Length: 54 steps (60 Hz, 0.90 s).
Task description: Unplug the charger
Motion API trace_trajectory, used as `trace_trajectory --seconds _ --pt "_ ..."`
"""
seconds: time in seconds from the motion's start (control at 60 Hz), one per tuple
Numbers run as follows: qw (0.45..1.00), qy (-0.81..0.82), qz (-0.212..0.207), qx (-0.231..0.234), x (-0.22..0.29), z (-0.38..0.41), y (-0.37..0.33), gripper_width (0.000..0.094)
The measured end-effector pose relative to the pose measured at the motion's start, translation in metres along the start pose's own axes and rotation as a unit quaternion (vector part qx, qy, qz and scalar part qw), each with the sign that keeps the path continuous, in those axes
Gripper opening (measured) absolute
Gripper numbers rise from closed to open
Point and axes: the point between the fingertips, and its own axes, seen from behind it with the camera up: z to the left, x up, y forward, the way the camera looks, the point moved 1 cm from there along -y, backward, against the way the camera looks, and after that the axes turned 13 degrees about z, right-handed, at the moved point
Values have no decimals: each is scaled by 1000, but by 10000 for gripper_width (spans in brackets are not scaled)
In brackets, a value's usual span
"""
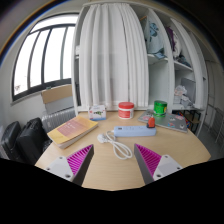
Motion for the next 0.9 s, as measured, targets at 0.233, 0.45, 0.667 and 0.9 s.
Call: trace_trajectory --seconds 0.233,0.45,0.667,0.9 --pt "999 16 5 -37 24 -87 26 838" --pt "998 40 11 -49 51 -168 96 819" --pt "999 30 13 -14 69 -171 151 816" --pt "999 10 27 -36 84 -172 197 352"
